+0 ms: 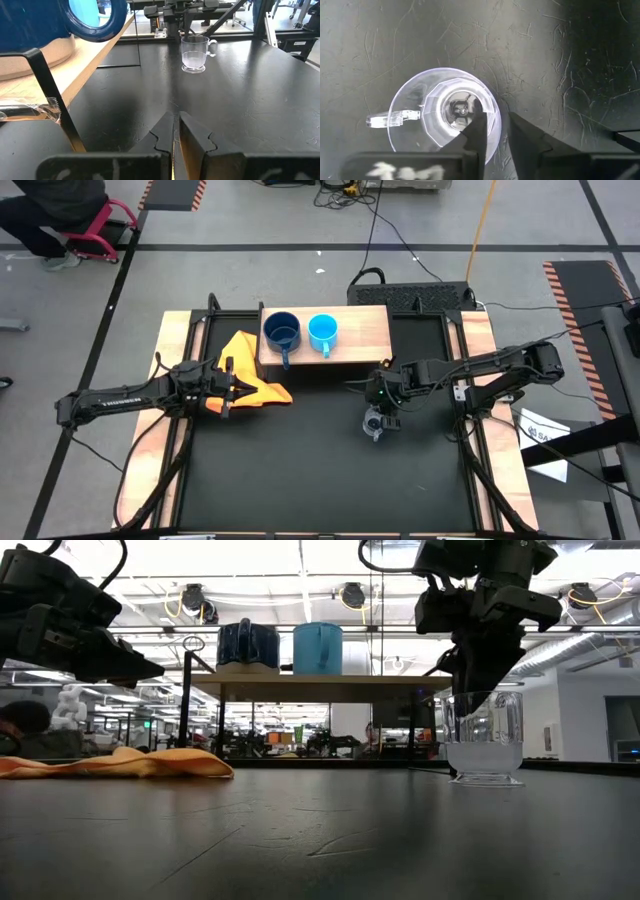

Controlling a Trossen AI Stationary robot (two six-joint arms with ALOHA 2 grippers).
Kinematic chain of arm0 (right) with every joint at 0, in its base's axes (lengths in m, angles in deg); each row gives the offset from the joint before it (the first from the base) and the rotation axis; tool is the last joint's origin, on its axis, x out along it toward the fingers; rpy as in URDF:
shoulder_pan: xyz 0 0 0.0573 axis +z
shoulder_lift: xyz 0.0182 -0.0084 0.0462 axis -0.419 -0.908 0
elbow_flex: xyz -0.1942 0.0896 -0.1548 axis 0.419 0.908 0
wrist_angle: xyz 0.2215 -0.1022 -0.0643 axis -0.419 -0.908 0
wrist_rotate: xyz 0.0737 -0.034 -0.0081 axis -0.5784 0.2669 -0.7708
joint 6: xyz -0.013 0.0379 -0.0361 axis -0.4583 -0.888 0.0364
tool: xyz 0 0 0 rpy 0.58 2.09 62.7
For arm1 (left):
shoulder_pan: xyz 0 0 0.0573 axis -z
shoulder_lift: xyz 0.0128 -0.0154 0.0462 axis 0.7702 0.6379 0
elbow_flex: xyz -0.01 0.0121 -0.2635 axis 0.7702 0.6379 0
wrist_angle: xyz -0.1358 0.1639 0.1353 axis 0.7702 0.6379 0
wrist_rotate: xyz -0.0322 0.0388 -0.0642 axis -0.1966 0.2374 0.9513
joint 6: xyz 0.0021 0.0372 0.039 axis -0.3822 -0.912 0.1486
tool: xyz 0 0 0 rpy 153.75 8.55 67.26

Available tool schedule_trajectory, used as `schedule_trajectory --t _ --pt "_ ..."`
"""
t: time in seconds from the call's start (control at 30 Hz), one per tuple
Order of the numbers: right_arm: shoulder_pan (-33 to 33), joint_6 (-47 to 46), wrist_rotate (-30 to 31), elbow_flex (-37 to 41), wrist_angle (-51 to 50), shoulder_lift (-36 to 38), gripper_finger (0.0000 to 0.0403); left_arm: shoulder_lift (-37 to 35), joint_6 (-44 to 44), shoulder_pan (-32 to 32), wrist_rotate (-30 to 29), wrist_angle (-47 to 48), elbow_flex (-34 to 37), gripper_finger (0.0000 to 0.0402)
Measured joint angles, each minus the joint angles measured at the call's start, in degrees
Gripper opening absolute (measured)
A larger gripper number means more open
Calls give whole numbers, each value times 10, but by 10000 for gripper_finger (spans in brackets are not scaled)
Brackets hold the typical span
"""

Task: Stack small to large cups/mugs on shelf
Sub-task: Put the transparent mug on the shelf

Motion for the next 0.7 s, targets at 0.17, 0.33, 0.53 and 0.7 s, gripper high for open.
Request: schedule_trajectory --t 0.17,0.33,0.53,0.7 --pt "0 0 0 0 0 0 33 0 0 0 0 0 0 31" --pt "0 0 0 0 0 0 6 0 0 0 0 0 0 31" --pt "0 -1 0 0 7 0 2 0 0 0 0 0 0 31" --pt "0 0 0 0 6 6 1 0 0 0 0 0 0 31"
